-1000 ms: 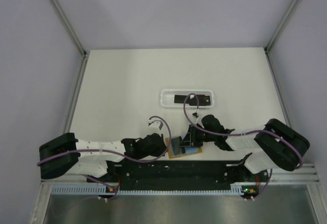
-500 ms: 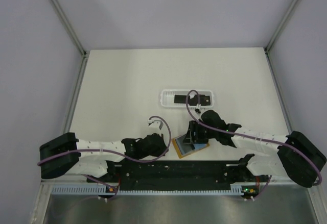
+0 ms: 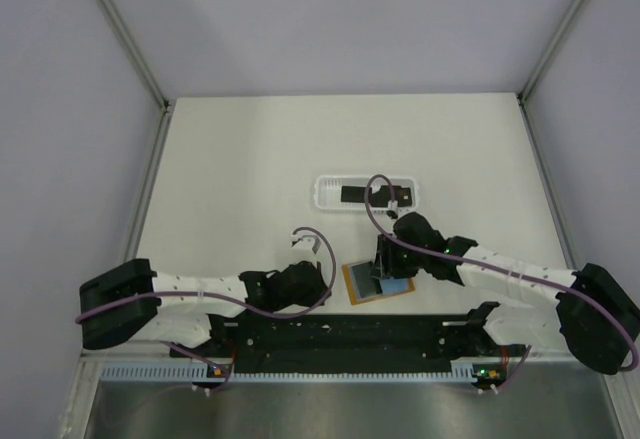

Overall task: Put the credit cards into the card holder
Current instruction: Insert the credit card into the card holder.

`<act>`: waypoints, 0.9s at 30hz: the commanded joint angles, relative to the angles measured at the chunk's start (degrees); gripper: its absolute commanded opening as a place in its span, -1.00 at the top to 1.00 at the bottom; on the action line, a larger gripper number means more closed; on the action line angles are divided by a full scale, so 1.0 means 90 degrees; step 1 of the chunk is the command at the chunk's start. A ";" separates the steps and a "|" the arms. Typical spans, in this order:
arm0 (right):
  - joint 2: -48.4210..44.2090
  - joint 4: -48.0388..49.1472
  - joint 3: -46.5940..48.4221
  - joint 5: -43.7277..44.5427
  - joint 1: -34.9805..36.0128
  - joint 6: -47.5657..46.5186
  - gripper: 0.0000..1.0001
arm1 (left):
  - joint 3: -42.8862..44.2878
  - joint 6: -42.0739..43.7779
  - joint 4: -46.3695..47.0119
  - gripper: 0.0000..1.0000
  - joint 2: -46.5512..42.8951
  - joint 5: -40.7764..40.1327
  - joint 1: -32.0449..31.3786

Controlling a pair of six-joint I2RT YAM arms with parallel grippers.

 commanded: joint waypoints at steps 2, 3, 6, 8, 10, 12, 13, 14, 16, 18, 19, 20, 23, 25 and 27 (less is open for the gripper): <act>-0.0097 -0.0444 0.0486 0.0554 0.0065 -0.0358 -0.03 | 0.0096 0.0053 -0.0206 1.00 0.0208 0.0032 -0.0018; -0.0145 -0.0444 0.0477 0.0612 0.0065 -0.0368 -0.03 | 0.0106 0.0053 -0.0206 1.00 0.0228 0.0041 -0.0018; -0.0185 -0.0473 0.0486 0.0691 0.0075 -0.0378 0.34 | 0.0155 0.0073 -0.0196 1.00 0.0286 0.0051 -0.0018; -0.0136 -0.0473 0.0506 0.0896 0.0065 -0.0407 0.72 | 0.0223 0.0102 -0.0187 1.00 0.0355 0.0032 -0.0018; -0.0010 -0.0473 0.0545 0.0915 0.0065 -0.0437 0.94 | 0.0291 0.0102 -0.0177 1.00 0.0423 0.0041 -0.0018; 0.0156 -0.0502 0.0594 0.0915 0.0075 -0.0495 1.00 | 0.0321 0.0102 -0.0119 1.00 0.0501 0.0090 -0.0018; 0.0215 -0.0522 0.0604 0.0935 0.0065 -0.0495 1.00 | 0.0340 0.0102 -0.0089 1.00 0.0530 0.0090 -0.0018; 0.0283 -0.0522 0.0604 0.0945 0.0074 -0.0505 1.00 | 0.0369 0.0121 -0.0060 1.00 0.0579 0.0100 -0.0018; 0.0362 -0.0513 0.0594 0.0935 0.0065 -0.0534 1.00 | 0.0447 0.0141 -0.0050 1.00 0.0686 0.0110 -0.0018; 0.0450 -0.0493 0.0574 0.0877 0.0065 -0.0563 1.00 | 0.0535 0.0170 -0.0031 1.00 0.0842 0.0119 -0.0018; 0.0489 -0.0474 0.0565 0.0818 0.0084 -0.0573 1.00 | 0.0584 0.0170 -0.0021 1.00 0.0901 0.0129 -0.0018; 0.0537 -0.0435 0.0555 0.0740 0.0075 -0.0583 1.00 | 0.0633 0.0180 -0.0001 1.00 0.0979 0.0149 -0.0018; 0.0635 -0.0259 0.0477 0.0447 0.0104 -0.0613 1.00 | 0.0760 0.0190 0.0018 1.00 0.1213 0.0207 -0.0018; 0.0675 -0.0132 0.0428 0.0330 0.0143 -0.0583 1.00 | 0.0770 0.0190 0.0116 1.00 0.1321 0.0275 -0.0018; 0.0723 -0.0015 0.0389 0.0213 0.0211 -0.0564 1.00 | 0.0760 0.0190 0.0184 1.00 0.1429 0.0315 -0.0018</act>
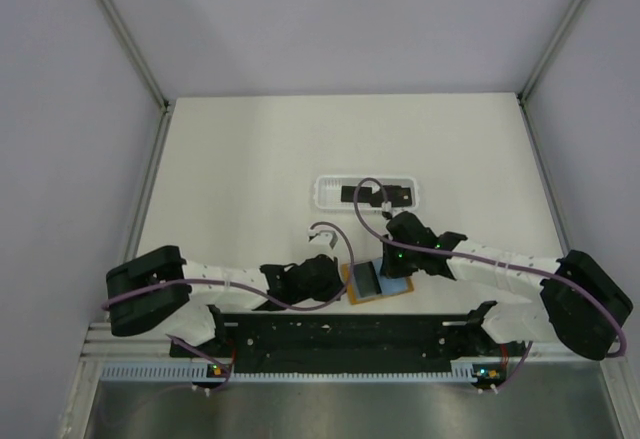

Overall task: Put the credit cards into the card holder
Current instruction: Insert the credit card into the card holder, then close the card holder at the corner of the board.

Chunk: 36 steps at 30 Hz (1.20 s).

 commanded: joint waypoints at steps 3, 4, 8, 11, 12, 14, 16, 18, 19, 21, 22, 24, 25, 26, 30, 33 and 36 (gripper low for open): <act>0.0155 0.0511 0.0044 -0.0468 0.0262 -0.0025 1.00 | 0.0044 0.0153 -0.0092 1.00 0.0421 0.0218 -0.0018; 0.0175 0.0550 0.0044 -0.0517 0.0292 -0.0015 1.00 | 0.0054 0.0173 -0.0092 1.00 0.0461 0.0228 -0.0018; 0.0282 0.0608 0.0122 -0.0605 0.0399 0.0015 1.00 | 0.0161 0.0222 -0.0092 1.00 0.0558 0.0257 -0.0018; 0.0360 0.0725 0.0151 -0.0722 0.0468 0.0063 1.00 | 0.0171 0.0232 -0.0092 1.00 0.0568 0.0257 -0.0018; 0.0360 0.0736 0.0161 -0.0761 0.0497 0.0054 1.00 | 0.0162 0.0232 -0.0092 1.00 0.0559 0.0247 -0.0018; 0.0283 0.0668 0.0210 -0.0703 0.0526 0.0064 1.00 | 0.0123 0.0212 -0.0092 1.00 0.0529 0.0247 -0.0018; 0.0059 0.0512 0.0249 -0.0499 0.0526 0.0054 1.00 | 0.0054 0.0183 -0.0092 1.00 0.0481 0.0238 -0.0018; -0.0263 0.0278 0.0307 -0.0177 0.0526 0.0054 1.00 | -0.0004 0.0163 -0.0092 1.00 0.0422 0.0228 -0.0018; -0.0458 0.0141 0.0346 0.0047 0.0536 0.0034 1.00 | -0.0043 0.0154 -0.0092 1.00 0.0403 0.0228 -0.0018; -0.0800 -0.0181 0.0434 0.0564 0.0536 0.0015 0.88 | -0.0073 0.0154 -0.0102 1.00 0.0373 0.0218 -0.0018; -0.0947 -0.0395 0.0473 0.0808 0.0536 0.0015 0.80 | -0.0073 0.0154 -0.0102 1.00 0.0363 0.0208 -0.0018; -0.1240 -0.0815 0.0580 0.1346 0.0526 0.0063 0.61 | -0.0073 0.0154 -0.0112 1.00 0.0354 0.0199 -0.0018; -0.1328 -0.1059 0.0620 0.1570 0.0536 0.0073 0.47 | -0.0073 0.0163 -0.0112 1.00 0.0363 0.0198 -0.0018; -0.1377 -0.1235 0.0659 0.1776 0.0536 0.0073 0.34 | -0.0073 0.0163 -0.0112 1.00 0.0363 0.0198 -0.0018; -0.1330 -0.1812 0.0835 0.2236 0.0536 -0.0024 -0.21 | -0.0063 0.0163 -0.0082 1.00 0.0393 0.0208 -0.0018; -0.1096 -0.2086 0.0932 0.2577 0.0526 -0.0122 -0.35 | -0.0083 0.0154 -0.0073 1.00 0.0393 0.0198 -0.0018; -0.0715 -0.2291 0.1059 0.2803 0.0526 -0.0141 -0.37 | -0.0141 0.0124 -0.0063 1.00 0.0363 0.0189 -0.0018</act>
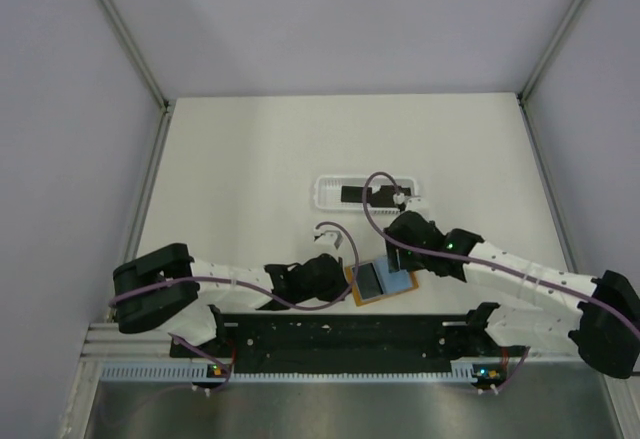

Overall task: Put the credit cards into the card holder
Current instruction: Close the card holder at the corner of the board.

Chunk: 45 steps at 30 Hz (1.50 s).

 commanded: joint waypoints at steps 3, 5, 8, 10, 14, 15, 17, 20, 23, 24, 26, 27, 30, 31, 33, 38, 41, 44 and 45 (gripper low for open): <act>0.0766 -0.0638 0.0462 0.0673 0.0075 -0.0154 -0.37 | -0.0321 0.0017 -0.0446 1.00 -0.0016 -0.0035 -0.0018; 0.0962 -0.0638 0.0472 0.0673 0.0065 -0.0125 -0.37 | -0.0341 0.0008 -0.0446 1.00 -0.0045 -0.0035 -0.0018; 0.1099 -0.0696 0.0463 0.0926 0.0065 -0.0047 -0.33 | -0.0370 -0.0012 -0.0446 1.00 -0.0074 -0.0054 -0.0018; 0.1148 -0.0745 0.0453 0.1112 0.0075 0.0012 -0.26 | -0.0370 -0.0012 -0.0446 1.00 -0.0074 -0.0054 -0.0018; 0.1255 -0.0921 0.0511 0.1366 0.0065 0.0139 0.06 | -0.0370 -0.0002 -0.0456 1.00 -0.0065 -0.0054 -0.0018; 0.1284 -0.0979 0.0540 0.1415 0.0075 0.0178 0.13 | -0.0370 -0.0002 -0.0456 1.00 -0.0065 -0.0045 -0.0018; 0.1304 -0.1058 0.0589 0.1474 0.0065 0.0237 0.31 | -0.0370 -0.0012 -0.0456 1.00 -0.0055 -0.0054 -0.0018; 0.1275 -0.1078 0.0628 0.1435 0.0075 0.0266 0.56 | -0.0370 -0.0031 -0.0427 1.00 -0.0065 -0.0054 -0.0008; 0.1236 -0.1087 0.0638 0.1347 0.0075 0.0276 0.89 | -0.0380 -0.0031 -0.0427 1.00 -0.0055 -0.0054 -0.0018; 0.1207 -0.1097 0.0648 0.1328 0.0065 0.0266 1.00 | -0.0390 -0.0031 -0.0427 1.00 -0.0055 -0.0045 -0.0018; 0.1080 -0.1097 0.0667 0.1211 0.0065 0.0266 1.00 | -0.0399 -0.0032 -0.0427 1.00 -0.0065 -0.0045 -0.0018; 0.0973 -0.1097 0.0687 0.1123 0.0075 0.0247 1.00 | -0.0399 -0.0031 -0.0427 1.00 -0.0065 -0.0045 -0.0018; 0.0525 -0.1068 0.0745 0.0782 0.0114 0.0169 1.00 | -0.0399 -0.0031 -0.0417 1.00 -0.0065 -0.0045 -0.0008; 0.0359 -0.1010 0.0765 0.0635 0.0123 0.0130 1.00 | -0.0390 -0.0031 -0.0417 1.00 -0.0065 -0.0045 -0.0018; -0.0061 -0.0737 0.0736 0.0080 0.0114 0.0061 1.00 | -0.0390 -0.0031 -0.0398 1.00 -0.0074 -0.0064 -0.0018; -0.0941 0.0492 0.0298 -0.1384 0.0114 0.0236 1.00 | -0.0409 -0.0070 -0.0388 1.00 -0.0045 -0.0054 -0.0018; -0.0972 0.1225 -0.0083 -0.2166 0.0124 0.0470 1.00 | -0.0468 -0.0148 -0.0359 1.00 -0.0084 -0.0074 -0.0018; -0.0592 0.1928 -0.0357 -0.2811 0.0123 0.0705 1.00 | -0.0614 -0.0256 -0.0300 1.00 -0.0181 -0.0093 -0.0018; -0.0465 0.2220 -0.0455 -0.3055 0.0114 0.0802 1.00 | -0.0663 -0.0295 -0.0281 1.00 -0.0230 -0.0084 -0.0018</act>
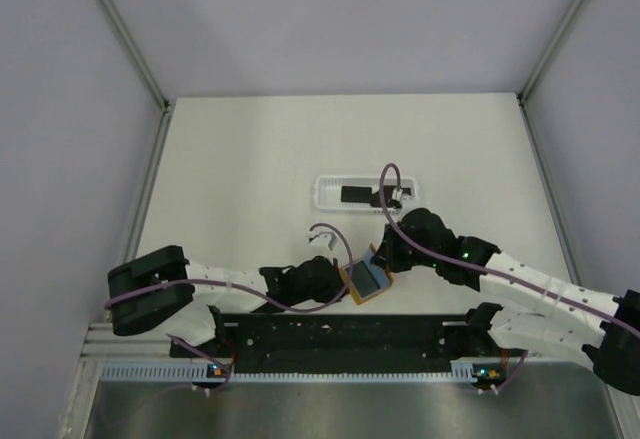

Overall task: Put the credit cards into the card holder
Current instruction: Close the card holder at the corner of the board.

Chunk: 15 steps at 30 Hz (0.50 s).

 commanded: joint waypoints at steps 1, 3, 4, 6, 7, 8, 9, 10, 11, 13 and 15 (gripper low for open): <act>0.0534 0.1576 -0.0489 -0.1519 0.0089 0.0514 1.00 | -0.0461 -0.0127 -0.0531 1.00 -0.0116 -0.0091 -0.0018; 0.0691 0.2221 -0.0704 -0.1823 0.0080 0.0739 1.00 | -0.0608 -0.0244 -0.0531 1.00 -0.0272 -0.0149 -0.0018; 0.0740 0.2407 -0.0802 -0.1901 0.0080 0.0826 1.00 | -0.0715 -0.0313 -0.0540 1.00 -0.0389 -0.0179 -0.0018; 0.0828 0.2652 -0.0900 -0.1990 0.0080 0.0934 1.00 | -0.0978 -0.0508 -0.0608 1.00 -0.0759 -0.0305 -0.0018; 0.0867 0.2663 -0.0949 -0.2038 0.0089 0.1002 1.00 | -0.1144 -0.0634 -0.0686 1.00 -0.1022 -0.0383 -0.0018; 0.0896 0.2943 -0.1026 -0.2116 0.0090 0.1061 1.00 | -0.1329 -0.0761 -0.0697 1.00 -0.1276 -0.0461 -0.0018; 0.0935 0.3101 -0.1114 -0.2175 0.0090 0.1139 1.00 | -0.1524 -0.0850 -0.0706 1.00 -0.1598 -0.0549 -0.0008; 0.0955 0.3305 -0.1202 -0.2234 0.0099 0.1217 1.00 | -0.1681 -0.0918 -0.0735 1.00 -0.1872 -0.0589 -0.0018; 0.1023 0.3501 -0.1309 -0.2321 0.0099 0.1324 1.00 | -0.1799 -0.0948 -0.0852 1.00 -0.2174 -0.0628 -0.0018; 0.1198 0.3959 -0.1485 -0.2410 0.0119 0.1491 1.00 | -0.1858 -0.0909 -0.1173 1.00 -0.2673 -0.0716 -0.0018; 0.1452 0.4282 -0.1574 -0.2439 0.0158 0.1589 1.00 | -0.1800 -0.0783 -0.1428 1.00 -0.3035 -0.0832 -0.0018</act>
